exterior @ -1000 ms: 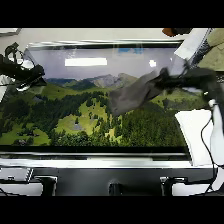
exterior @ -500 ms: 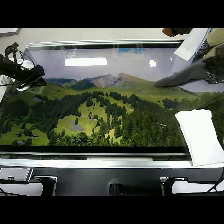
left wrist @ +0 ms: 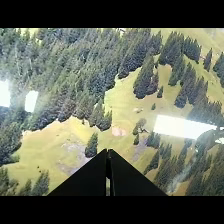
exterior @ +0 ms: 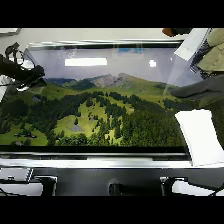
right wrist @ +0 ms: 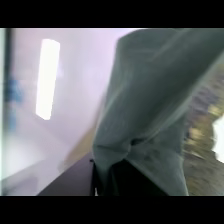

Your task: Fold the clothes and pants, and hang the long-sleeved shirts on hangers.

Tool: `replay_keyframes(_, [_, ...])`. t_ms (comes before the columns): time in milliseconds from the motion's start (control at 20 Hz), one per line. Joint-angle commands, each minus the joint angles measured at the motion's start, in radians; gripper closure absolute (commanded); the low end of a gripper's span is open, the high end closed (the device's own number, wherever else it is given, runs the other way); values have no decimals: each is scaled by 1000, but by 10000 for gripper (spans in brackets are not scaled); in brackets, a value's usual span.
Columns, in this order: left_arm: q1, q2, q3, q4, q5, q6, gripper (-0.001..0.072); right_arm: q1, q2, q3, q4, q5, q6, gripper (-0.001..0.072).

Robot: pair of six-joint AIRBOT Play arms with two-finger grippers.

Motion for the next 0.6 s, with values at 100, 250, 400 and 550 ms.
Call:
replay_keyframes(100, [1,0,0,0,-36,11,689,-2,11,1,-154,-275,-12,680])
replay_keyframes(250, [1,0,0,0,-53,28,688,-2,20,-6,-240,-373,-115,678])
replay_keyframes(400, [3,0,0,0,-63,33,688,-2,87,-86,-383,-399,-195,678])
replay_keyframes(550, [3,0,0,1,-63,33,688,-2,169,-228,-452,-380,-219,677])
